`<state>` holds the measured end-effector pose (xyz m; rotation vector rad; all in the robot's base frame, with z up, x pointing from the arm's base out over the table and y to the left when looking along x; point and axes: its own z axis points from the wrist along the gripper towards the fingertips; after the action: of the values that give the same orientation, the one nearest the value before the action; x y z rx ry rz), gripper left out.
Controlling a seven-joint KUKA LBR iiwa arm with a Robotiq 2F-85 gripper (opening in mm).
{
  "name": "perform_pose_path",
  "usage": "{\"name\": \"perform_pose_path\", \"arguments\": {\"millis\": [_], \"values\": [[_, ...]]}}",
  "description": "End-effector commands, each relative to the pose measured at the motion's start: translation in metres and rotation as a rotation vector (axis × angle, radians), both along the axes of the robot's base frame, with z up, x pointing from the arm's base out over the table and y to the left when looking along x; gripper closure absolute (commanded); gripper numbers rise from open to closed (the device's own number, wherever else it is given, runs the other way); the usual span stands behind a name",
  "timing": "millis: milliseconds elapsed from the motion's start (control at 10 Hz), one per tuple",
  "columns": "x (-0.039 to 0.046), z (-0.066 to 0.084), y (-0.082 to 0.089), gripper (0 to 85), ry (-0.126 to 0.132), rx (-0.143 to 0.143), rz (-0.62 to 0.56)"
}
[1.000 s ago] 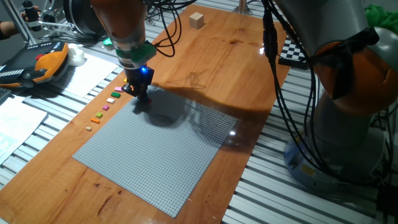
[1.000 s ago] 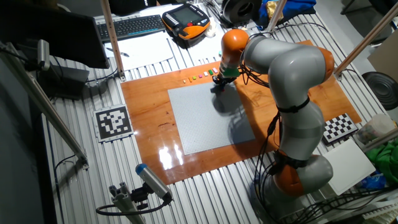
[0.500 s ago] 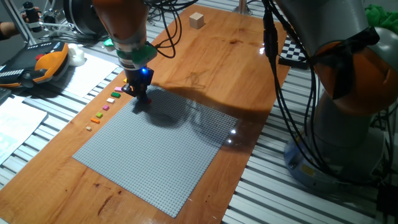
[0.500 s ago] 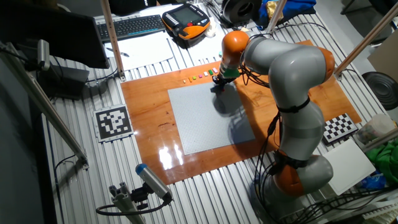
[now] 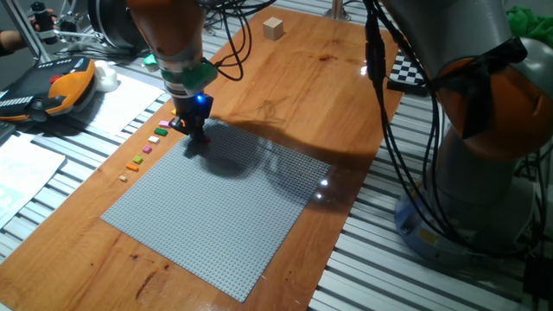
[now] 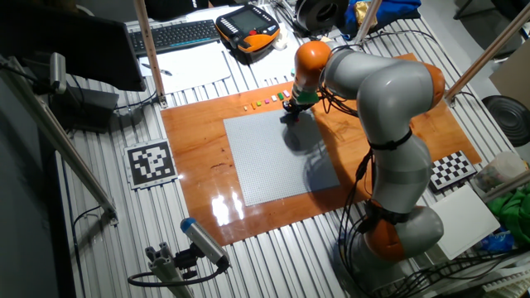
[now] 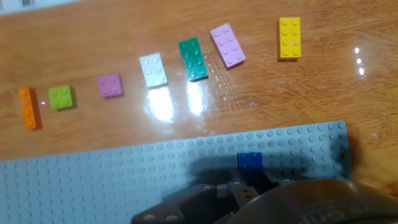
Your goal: Stack small Lego blocks randomly, one at a time
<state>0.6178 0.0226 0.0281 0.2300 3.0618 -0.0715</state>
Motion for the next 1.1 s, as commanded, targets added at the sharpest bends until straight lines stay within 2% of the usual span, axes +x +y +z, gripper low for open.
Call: {"name": "perform_pose_path", "arguments": {"millis": [0, 400, 600, 700, 800, 900, 1000], "values": [[0.001, 0.0026, 0.0016, 85.0, -0.001, -0.004, 0.013], [0.0011, -0.0009, 0.0012, 85.0, -0.007, 0.01, 0.007], [0.0015, -0.0001, 0.0018, 85.0, -0.009, 0.007, 0.002], [0.0017, 0.0009, 0.002, 68.0, -0.007, -0.007, 0.004], [0.0017, 0.0015, 0.0022, 68.0, -0.009, -0.016, 0.004], [0.0019, 0.0016, 0.0022, 51.0, -0.015, -0.02, 0.003], [0.0022, 0.0014, 0.0021, 51.0, -0.017, -0.02, 0.001]]}}
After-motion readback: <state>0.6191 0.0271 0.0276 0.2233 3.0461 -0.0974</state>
